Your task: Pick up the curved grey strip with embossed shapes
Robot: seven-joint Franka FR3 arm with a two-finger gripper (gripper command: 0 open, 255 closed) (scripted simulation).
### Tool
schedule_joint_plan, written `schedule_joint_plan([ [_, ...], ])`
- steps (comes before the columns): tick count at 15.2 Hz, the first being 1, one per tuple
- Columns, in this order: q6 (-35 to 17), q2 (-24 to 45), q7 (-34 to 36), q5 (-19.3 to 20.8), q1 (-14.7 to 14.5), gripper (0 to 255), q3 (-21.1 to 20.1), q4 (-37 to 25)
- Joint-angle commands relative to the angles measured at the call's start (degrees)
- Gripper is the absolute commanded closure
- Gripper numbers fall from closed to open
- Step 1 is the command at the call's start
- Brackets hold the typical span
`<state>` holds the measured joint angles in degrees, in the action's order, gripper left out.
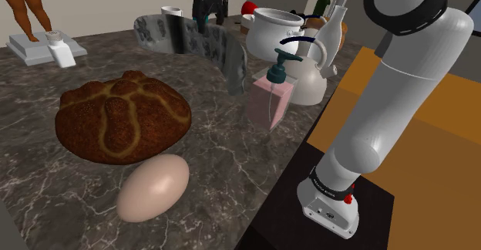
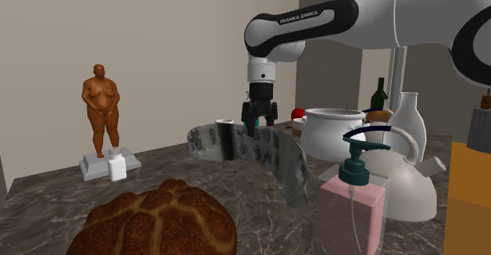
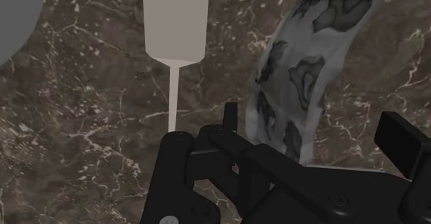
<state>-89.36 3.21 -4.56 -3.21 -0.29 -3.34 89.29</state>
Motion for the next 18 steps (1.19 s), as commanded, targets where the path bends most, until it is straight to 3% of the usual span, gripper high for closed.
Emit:
schedule_joint_plan([
  [1,-0.3,-0.1,0.0,0.0,0.0,255,0.0,0.3],
  [10,-0.3,-0.1,0.0,0.0,0.0,255,0.0,0.4],
  [18,6.5,1.8,0.4,0.1,0.0,255,0.0,-8.3],
])
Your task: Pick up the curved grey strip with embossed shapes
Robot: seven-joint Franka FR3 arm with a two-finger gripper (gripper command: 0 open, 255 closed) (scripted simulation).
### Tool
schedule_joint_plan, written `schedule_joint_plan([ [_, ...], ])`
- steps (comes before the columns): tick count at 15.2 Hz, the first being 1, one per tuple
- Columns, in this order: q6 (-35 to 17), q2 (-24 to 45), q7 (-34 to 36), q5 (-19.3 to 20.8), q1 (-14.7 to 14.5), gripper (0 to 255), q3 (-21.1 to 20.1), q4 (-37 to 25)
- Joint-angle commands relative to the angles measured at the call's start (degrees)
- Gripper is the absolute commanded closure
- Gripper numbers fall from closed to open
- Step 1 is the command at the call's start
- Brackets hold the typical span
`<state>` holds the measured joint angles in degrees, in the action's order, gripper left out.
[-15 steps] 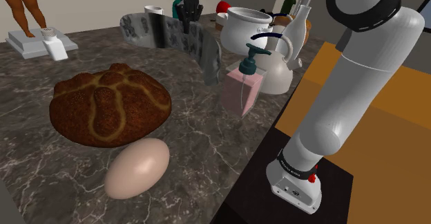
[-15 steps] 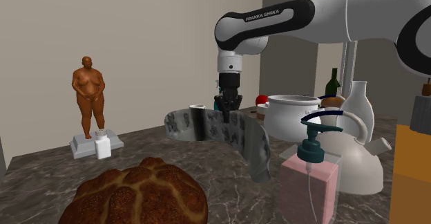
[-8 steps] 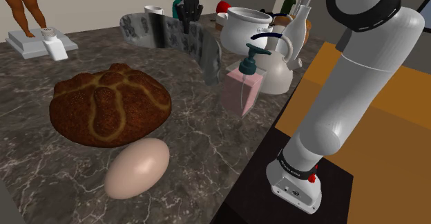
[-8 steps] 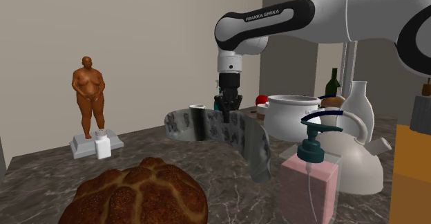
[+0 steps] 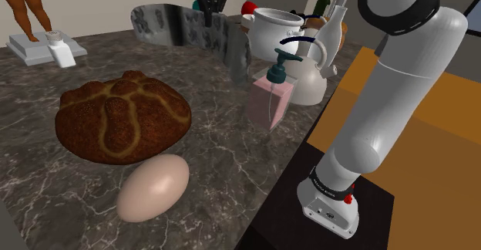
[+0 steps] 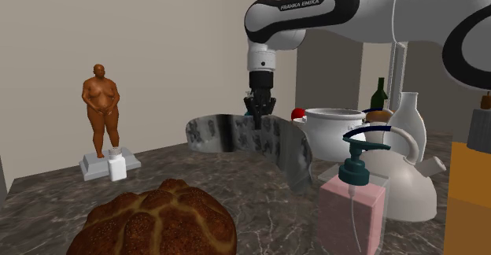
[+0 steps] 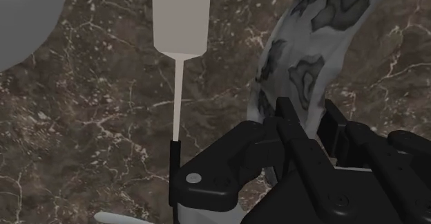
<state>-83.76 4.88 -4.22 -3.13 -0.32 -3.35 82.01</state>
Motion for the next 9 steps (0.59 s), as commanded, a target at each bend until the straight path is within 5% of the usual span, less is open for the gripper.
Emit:
schedule_joint_plan([
  [1,1.8,0.5,0.1,0.0,0.0,255,0.0,-2.3],
  [9,7.6,3.0,0.5,0.1,-0.1,255,0.0,-10.7],
])
